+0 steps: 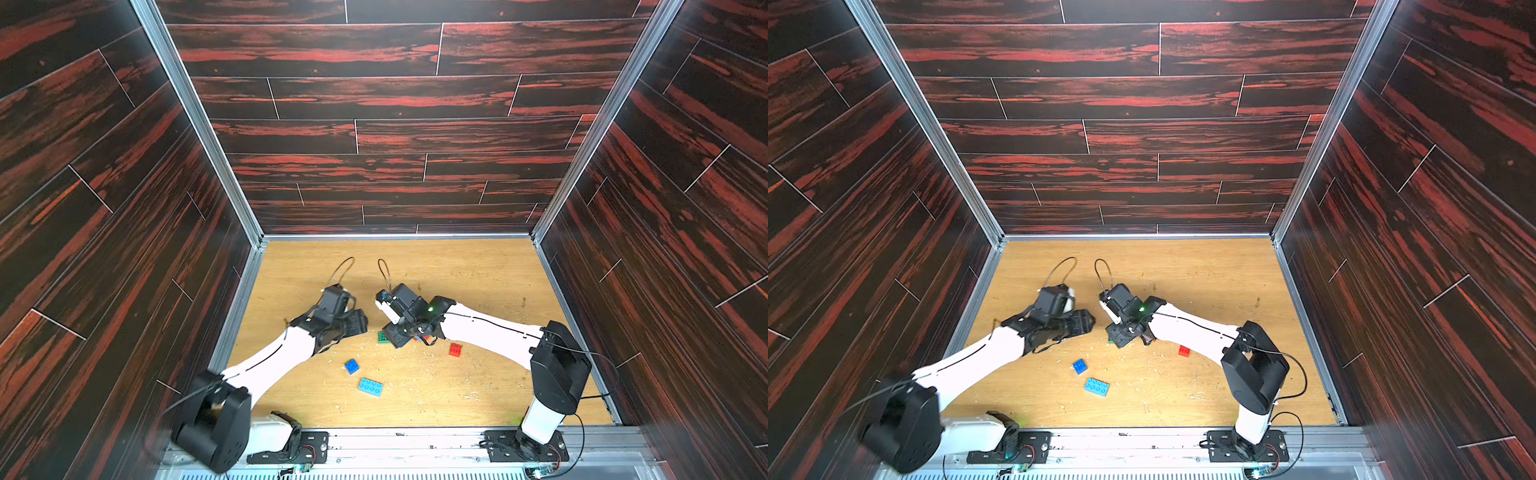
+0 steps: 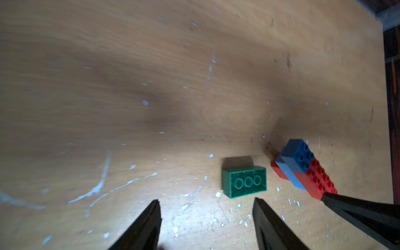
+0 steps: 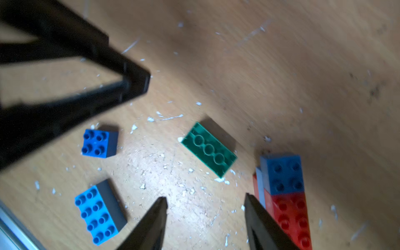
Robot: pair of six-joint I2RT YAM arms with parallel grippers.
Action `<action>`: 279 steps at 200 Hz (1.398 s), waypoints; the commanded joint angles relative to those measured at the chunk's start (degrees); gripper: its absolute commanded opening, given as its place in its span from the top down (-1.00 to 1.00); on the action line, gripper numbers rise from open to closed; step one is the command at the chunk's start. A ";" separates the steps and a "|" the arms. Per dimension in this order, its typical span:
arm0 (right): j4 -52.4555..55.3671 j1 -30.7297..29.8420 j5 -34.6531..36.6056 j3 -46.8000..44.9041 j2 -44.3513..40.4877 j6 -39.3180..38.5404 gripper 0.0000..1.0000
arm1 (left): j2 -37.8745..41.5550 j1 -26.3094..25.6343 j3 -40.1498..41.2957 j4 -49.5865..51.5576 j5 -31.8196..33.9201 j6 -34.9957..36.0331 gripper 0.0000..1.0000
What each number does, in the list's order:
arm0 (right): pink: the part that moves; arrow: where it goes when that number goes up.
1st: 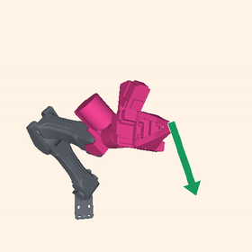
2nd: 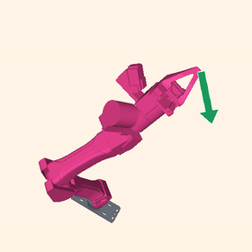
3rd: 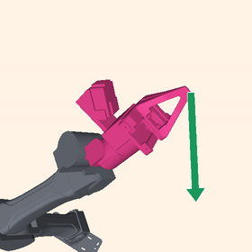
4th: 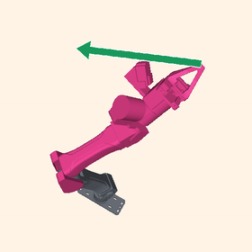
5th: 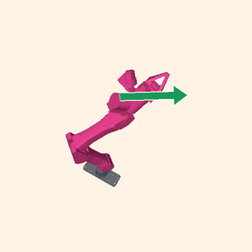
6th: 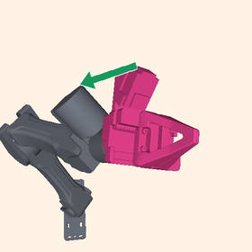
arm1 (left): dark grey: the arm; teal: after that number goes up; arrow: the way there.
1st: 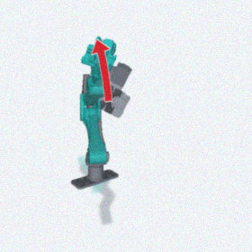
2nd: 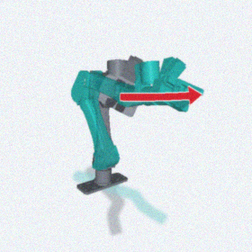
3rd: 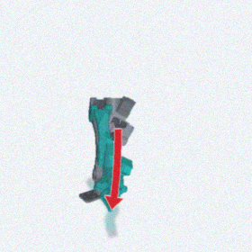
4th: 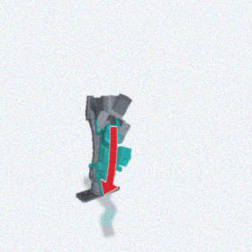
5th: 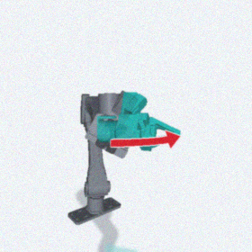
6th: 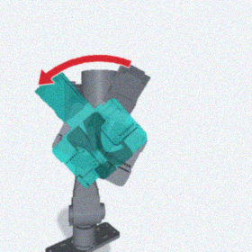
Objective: Assemble a heart with lego
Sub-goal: Pick up the lego brick from the center of the board.
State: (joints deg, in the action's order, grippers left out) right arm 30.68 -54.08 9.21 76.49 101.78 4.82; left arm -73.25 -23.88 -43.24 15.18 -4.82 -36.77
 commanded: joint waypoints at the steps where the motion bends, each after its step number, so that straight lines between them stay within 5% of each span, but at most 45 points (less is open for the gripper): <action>1: -2.98 0.25 -2.10 0.10 3.38 -11.04 -0.33 | 3.14 1.62 1.88 0.98 3.28 -2.46 -0.44; 33: -2.16 0.27 1.21 4.20 8.47 -15.87 -0.46 | 5.79 3.55 4.19 0.72 3.38 -3.21 -0.45; 52: 0.26 0.20 -2.79 7.39 11.78 -18.55 -0.49 | 5.21 4.35 4.42 0.55 2.57 -3.21 -0.45; 126: 5.26 0.19 1.91 15.23 21.02 -20.35 -0.39 | 3.84 5.58 5.53 -1.30 1.06 -3.13 -0.45; 161: 6.52 0.29 -0.14 16.15 22.24 -20.65 -0.11 | 3.21 5.75 5.73 -1.88 0.50 -3.13 -0.45; 196: 7.16 0.55 -2.78 16.25 21.75 -19.83 0.47 | 3.22 5.86 5.74 -2.26 0.34 -3.12 -0.45; 240: 5.40 2.18 -7.45 16.01 16.31 -12.68 0.76 | 4.55 5.94 4.31 -0.27 -1.06 -1.84 -0.46; 279: -6.67 7.41 -11.58 6.81 3.33 10.45 0.79 | 10.69 4.92 8.44 -9.92 -6.07 -6.00 -0.49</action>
State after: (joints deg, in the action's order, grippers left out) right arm 32.51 -49.98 1.96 88.38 114.74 -1.74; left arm -67.81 -18.33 -37.80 12.23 -7.09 -39.90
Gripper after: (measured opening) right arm 0.346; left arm 0.738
